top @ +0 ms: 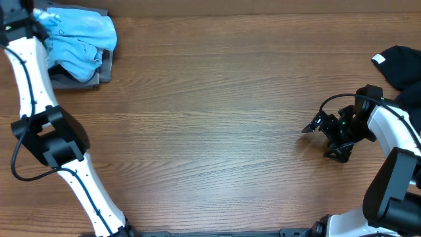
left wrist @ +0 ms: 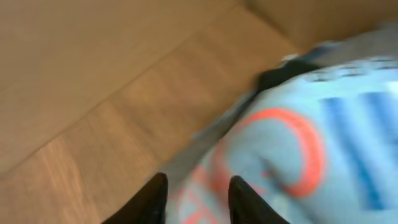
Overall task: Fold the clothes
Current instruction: 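Lower the shirt onto the grey stack and press it flat with the left gripper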
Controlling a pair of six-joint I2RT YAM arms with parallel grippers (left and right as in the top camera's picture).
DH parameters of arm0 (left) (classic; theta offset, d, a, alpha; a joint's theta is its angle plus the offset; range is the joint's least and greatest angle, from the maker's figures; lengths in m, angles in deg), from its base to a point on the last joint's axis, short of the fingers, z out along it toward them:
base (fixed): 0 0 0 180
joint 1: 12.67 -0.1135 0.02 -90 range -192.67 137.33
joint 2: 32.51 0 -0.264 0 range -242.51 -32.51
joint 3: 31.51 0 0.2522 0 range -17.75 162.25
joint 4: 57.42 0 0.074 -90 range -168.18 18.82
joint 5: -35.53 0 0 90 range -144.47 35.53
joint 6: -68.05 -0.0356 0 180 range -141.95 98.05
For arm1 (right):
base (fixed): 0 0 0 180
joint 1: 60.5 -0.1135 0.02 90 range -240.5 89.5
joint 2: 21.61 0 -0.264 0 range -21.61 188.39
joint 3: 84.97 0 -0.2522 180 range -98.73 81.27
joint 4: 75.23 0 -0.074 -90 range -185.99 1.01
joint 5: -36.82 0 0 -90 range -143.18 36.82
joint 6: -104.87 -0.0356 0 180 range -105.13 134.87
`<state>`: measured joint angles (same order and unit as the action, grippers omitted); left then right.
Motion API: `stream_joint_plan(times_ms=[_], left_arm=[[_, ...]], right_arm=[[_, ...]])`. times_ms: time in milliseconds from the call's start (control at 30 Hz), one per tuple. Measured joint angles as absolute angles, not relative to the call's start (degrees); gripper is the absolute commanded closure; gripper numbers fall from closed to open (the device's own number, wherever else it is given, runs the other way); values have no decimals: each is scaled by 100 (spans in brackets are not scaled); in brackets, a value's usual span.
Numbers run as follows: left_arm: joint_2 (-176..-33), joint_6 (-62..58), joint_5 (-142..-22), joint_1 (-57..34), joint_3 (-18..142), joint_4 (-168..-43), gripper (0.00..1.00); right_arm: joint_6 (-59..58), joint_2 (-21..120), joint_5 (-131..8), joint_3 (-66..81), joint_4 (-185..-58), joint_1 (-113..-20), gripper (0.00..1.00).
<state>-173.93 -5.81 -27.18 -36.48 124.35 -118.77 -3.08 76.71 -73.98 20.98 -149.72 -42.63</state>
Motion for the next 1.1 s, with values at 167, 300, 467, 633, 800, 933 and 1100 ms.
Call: stream_joint_plan(times_ms=[167, 300, 467, 633, 800, 933, 1100], left_arm=[[-17421, -572, -2635, -3967, 12433, -12004, 32], [-17419, -576, -2757, -3980, 12433, -11993, 36], [-17327, -568, -3424, -3613, 12433, -11779, 40], [-17190, -535, -4173, -3021, 12433, -11858, 41], [-17192, -380, -4490, -2584, 12433, -12280, 51], [-17196, -146, -4466, -2547, 12433, -12520, 54], [-17201, -37, -4374, -2634, 12433, -12701, 57]], right_arm=[[-313, 7671, -7400, 2098, -14968, -4265, 0], [-311, 7671, -7400, 2098, -14963, -4265, 0], [-313, 7671, -7400, 2098, -14992, -4265, 0], [-308, 7671, -7454, 2098, -14989, -4265, 0], [-313, 7671, -7516, 2098, -15005, -4265, 0], [-311, 7671, -7531, 2098, -15009, -4265, 0], [-311, 7671, -7538, 2098, -14985, -4265, 0]])
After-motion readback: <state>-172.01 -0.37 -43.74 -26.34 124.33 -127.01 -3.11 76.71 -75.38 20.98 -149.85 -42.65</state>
